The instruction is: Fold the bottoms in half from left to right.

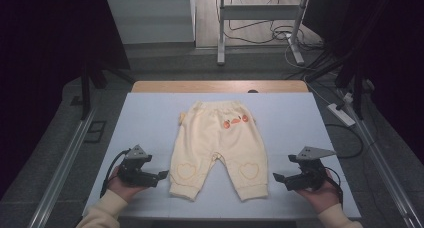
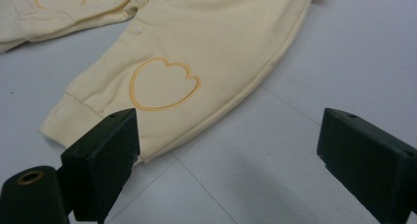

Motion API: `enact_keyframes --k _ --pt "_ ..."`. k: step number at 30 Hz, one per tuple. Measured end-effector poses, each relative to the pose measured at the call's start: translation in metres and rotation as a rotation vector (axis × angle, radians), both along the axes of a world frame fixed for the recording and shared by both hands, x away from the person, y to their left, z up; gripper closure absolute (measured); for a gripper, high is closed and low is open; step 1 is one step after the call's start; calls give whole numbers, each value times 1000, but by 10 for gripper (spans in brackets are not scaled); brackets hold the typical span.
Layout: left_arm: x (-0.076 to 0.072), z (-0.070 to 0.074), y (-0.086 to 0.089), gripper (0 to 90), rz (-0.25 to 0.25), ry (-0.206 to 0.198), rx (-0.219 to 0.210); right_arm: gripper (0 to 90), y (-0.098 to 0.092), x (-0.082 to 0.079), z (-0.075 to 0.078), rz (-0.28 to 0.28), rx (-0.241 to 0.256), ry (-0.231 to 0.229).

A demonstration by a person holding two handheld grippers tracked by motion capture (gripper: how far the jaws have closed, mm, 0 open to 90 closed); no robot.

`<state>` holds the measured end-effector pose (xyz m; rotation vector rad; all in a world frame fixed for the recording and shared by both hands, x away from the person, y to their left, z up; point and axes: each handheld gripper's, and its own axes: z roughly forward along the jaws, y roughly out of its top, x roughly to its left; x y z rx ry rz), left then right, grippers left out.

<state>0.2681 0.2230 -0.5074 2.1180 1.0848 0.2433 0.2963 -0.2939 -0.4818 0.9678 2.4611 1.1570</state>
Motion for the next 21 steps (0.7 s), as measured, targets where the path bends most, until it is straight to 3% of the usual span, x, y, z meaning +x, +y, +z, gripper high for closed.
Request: enact_keyframes --k 9,21 --pt "3 0 -4 103 -8 4 5 93 9 -1 2 22 11 -2" --pt "4 0 -4 105 -13 3 3 93 39 1 3 81 -2 -4"
